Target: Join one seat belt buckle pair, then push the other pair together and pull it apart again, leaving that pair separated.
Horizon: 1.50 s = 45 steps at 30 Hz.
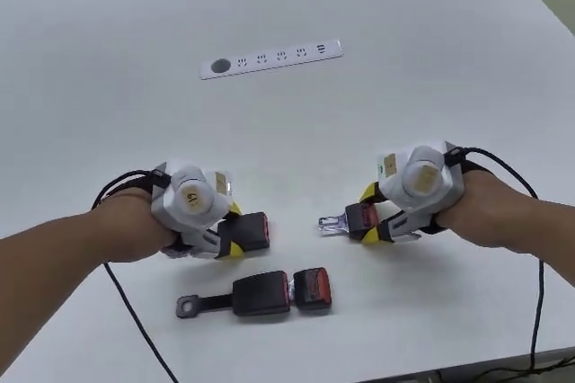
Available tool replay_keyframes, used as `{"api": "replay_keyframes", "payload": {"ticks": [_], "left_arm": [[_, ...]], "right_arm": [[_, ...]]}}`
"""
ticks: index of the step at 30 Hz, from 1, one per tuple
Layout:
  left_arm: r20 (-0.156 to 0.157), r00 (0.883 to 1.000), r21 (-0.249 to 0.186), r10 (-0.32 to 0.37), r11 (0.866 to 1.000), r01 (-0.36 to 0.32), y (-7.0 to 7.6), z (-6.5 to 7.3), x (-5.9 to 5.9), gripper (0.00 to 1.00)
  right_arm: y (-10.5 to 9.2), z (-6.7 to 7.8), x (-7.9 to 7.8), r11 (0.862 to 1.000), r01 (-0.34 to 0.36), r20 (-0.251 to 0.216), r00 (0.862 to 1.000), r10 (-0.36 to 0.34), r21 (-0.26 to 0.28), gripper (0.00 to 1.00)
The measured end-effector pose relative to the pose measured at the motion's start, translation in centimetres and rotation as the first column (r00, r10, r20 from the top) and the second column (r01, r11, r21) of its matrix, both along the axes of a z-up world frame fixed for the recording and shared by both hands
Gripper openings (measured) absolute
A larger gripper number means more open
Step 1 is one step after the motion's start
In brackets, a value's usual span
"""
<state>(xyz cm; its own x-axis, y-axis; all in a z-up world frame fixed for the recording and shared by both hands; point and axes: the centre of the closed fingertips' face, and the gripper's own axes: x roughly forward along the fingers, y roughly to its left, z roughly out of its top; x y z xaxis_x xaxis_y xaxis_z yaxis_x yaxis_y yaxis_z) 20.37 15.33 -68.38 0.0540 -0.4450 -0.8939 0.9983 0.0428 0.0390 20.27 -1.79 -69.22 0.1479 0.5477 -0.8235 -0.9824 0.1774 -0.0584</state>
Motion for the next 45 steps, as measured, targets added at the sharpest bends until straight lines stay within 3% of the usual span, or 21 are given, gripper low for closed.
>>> {"api": "replay_keyframes", "payload": {"ticks": [6, 17, 20, 22, 23, 26, 30, 32, 35, 40, 43, 45], "left_arm": [[0.004, 1.0, -0.01, 0.005, 1.0, -0.005, 0.1, 0.0, 0.1, 0.33], [0.005, 1.0, -0.008, -0.01, 1.0, 0.01, 0.1, -0.1, 0.3, 0.34], [0.019, 1.0, -0.039, -0.021, 0.999, 0.021, 0.4, 0.1, 0.4, 0.42], [-0.007, 0.999, -0.114, 0.046, 0.992, -0.047, 0.1, 1.0, 0.5, 0.44], [-0.003, 0.997, -0.154, 0.08, 0.985, -0.08, 0.1, 1.9, 0.7, 0.44], [0.033, 0.989, -0.209, 0.146, 0.968, -0.136, 1.0, 3.9, 0.8, 0.47], [0.044, 0.973, -0.262, 0.226, 0.943, -0.207, 2.6, 5.9, -1.5, 0.5], [0.079, 0.966, -0.268, 0.248, 0.938, -0.219, 3.7, 6.5, -2.7, 0.5], [0.063, 0.952, -0.268, 0.301, 0.924, -0.274, 5.1, 6.7, -4.5, 0.53], [0.037, 0.919, -0.291, 0.393, 0.884, -0.367, 6.3, 6.8, -6.5, 0.7], [0.047, 0.904, -0.295, 0.425, 0.87, -0.394, 6.6, 6.8, -7.4, 0.7], [0.036, 0.894, -0.291, 0.447, 0.86, -0.419, 6.9, 6.6, -7.9, 0.71]], "right_arm": [[-0.2, -0.1, -0.1, 1.0, 0.0, -0.015, 1.0, 0.0, -0.023, 0.35], [-0.4, 0.1, 0.1, 0.997, 0.045, 0.012, 0.999, -0.044, -0.066, 0.42], [-0.4, 0.7, 0.4, 0.995, 0.091, 0.022, 0.996, -0.09, -0.034, 0.44], [-0.3, 1.5, 0.5, 0.992, 0.128, 0.031, 0.991, -0.128, 0.009, 0.46], [0.1, 2.1, 0.4, 0.989, 0.143, 0.032, 0.989, -0.144, 0.046, 0.46], [0.3, 3.4, -0.1, 0.977, 0.187, 0.053, 0.98, -0.194, 0.105, 0.5], [1.2, 4.9, -2.0, 0.957, 0.233, 0.059, 0.967, -0.246, 0.175, 0.56], [1.6, 4.9, -2.7, 0.945, 0.259, 0.063, 0.959, -0.276, 0.203, 0.63], [2.1, 5.2, -4.5, 0.932, 0.287, 0.059, 0.95, -0.306, 0.222, 0.71], [1.7, 5.2, -6.3, 0.906, 0.348, 0.034, 0.93, -0.366, 0.243, 0.83], [1.0, 5.1, -7.3, 0.899, 0.37, 0.015, 0.923, -0.384, 0.236, 0.83], [0.6, 5.3, -8.1, 0.896, 0.377, 0.011, 0.921, -0.39, 0.234, 0.83]]}}
